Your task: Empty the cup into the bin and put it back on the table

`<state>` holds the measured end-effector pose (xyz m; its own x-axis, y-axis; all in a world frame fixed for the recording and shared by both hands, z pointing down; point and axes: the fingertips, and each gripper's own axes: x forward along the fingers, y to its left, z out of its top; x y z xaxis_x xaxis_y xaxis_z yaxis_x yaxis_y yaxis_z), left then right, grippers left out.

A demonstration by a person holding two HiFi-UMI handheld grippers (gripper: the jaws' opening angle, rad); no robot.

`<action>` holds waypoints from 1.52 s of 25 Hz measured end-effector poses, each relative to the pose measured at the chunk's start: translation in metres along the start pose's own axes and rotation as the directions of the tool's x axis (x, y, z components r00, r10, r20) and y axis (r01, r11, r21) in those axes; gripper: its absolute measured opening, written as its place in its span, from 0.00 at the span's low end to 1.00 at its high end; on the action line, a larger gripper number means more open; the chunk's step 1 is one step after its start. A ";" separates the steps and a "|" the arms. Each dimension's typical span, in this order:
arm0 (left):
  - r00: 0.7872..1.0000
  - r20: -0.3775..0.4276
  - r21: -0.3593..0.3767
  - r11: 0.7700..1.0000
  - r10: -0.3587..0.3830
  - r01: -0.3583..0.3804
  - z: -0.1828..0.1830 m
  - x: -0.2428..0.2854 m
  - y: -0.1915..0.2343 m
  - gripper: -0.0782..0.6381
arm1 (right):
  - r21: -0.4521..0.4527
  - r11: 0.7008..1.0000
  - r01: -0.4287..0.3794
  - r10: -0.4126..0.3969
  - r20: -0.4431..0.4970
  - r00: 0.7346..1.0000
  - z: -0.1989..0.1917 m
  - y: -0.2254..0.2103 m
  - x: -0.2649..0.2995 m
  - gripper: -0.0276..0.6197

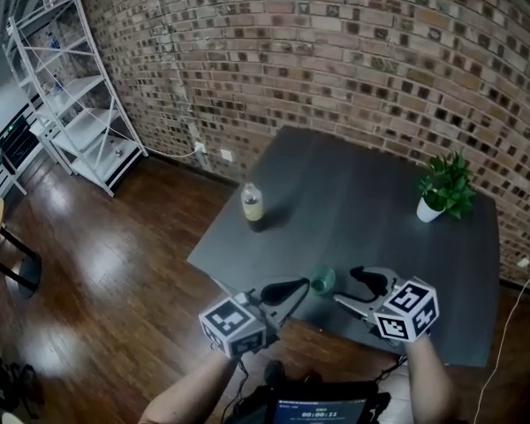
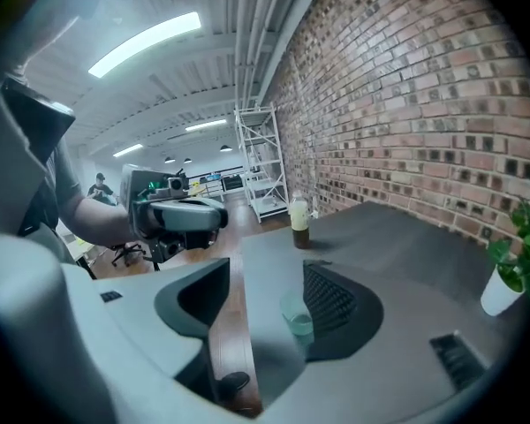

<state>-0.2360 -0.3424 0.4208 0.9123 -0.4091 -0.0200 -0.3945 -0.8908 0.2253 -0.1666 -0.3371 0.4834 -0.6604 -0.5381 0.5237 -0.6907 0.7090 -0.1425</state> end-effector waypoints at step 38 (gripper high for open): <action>0.989 -0.124 -0.120 0.988 0.080 -0.095 -0.090 0.010 0.068 0.10 | 0.075 0.997 0.019 -0.009 -0.129 0.992 -0.064 -0.050 0.097 0.54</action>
<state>-0.2432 -0.3891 0.5233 0.8845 -0.4510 0.1194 -0.4631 -0.8177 0.3418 -0.1771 -0.3953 0.5953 -0.6106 -0.4808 0.6293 -0.7230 0.6626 -0.1954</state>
